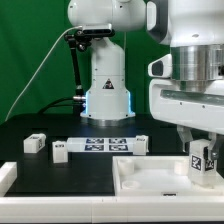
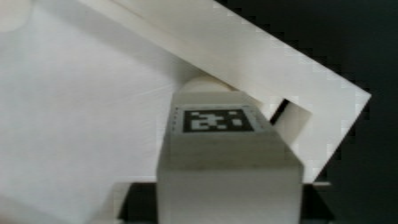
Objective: Assemble one leg
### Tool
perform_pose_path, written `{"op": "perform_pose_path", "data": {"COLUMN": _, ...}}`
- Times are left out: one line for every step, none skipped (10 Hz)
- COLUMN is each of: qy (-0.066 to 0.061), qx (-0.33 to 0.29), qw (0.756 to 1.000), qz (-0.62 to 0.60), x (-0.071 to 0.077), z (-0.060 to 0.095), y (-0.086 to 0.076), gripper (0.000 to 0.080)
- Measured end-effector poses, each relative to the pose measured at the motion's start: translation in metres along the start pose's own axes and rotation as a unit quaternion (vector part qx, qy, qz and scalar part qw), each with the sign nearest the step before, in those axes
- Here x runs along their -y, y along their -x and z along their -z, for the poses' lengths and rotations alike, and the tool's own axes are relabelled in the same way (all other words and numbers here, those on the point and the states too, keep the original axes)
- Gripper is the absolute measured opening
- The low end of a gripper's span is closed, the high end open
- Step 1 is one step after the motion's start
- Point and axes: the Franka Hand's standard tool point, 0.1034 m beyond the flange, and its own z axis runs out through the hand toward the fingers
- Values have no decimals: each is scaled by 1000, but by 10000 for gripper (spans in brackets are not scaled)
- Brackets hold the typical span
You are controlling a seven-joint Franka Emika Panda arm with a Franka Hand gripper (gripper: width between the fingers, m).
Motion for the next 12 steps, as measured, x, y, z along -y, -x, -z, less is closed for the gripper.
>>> {"op": "perform_pose_path", "data": {"qy": 0, "qx": 0, "qw": 1000, "qz": 5, "x": 0, "z": 0, "y": 1, "gripper": 372}}
{"op": "perform_pose_path", "data": {"qy": -1, "qx": 1, "qw": 1000, "qz": 26, "x": 0, "z": 0, "y": 1, "gripper": 508}}
{"op": "perform_pose_path", "data": {"qy": -1, "qx": 1, "qw": 998, "qz": 68, "x": 1, "z": 0, "y": 2, "gripper": 619}}
{"op": "perform_pose_path", "data": {"qy": -1, "qx": 1, "qw": 993, "qz": 114, "x": 1, "z": 0, "y": 3, "gripper": 640}}
{"op": "perform_pose_path", "data": {"qy": -1, "qx": 1, "qw": 984, "qz": 176, "x": 2, "z": 0, "y": 4, "gripper": 640}}
{"op": "perform_pose_path", "data": {"qy": -1, "qx": 2, "qw": 975, "qz": 224, "x": 3, "z": 1, "y": 6, "gripper": 648}}
{"op": "perform_pose_path", "data": {"qy": -1, "qx": 2, "qw": 958, "qz": 285, "x": 4, "z": 1, "y": 5, "gripper": 648}}
{"op": "perform_pose_path", "data": {"qy": -1, "qx": 1, "qw": 945, "qz": 326, "x": 5, "z": 2, "y": 6, "gripper": 649}}
{"op": "perform_pose_path", "data": {"qy": 1, "qx": 0, "qw": 925, "qz": 379, "x": 5, "z": 2, "y": 8, "gripper": 649}}
{"op": "perform_pose_path", "data": {"qy": 1, "qx": -1, "qw": 902, "qz": 432, "x": 6, "z": 2, "y": 10, "gripper": 649}}
{"op": "perform_pose_path", "data": {"qy": 2, "qx": 1, "qw": 882, "qz": 471, "x": 6, "z": 0, "y": 11, "gripper": 649}}
{"op": "perform_pose_path", "data": {"qy": 6, "qx": 2, "qw": 852, "qz": 523, "x": 4, "z": -2, "y": 11, "gripper": 649}}
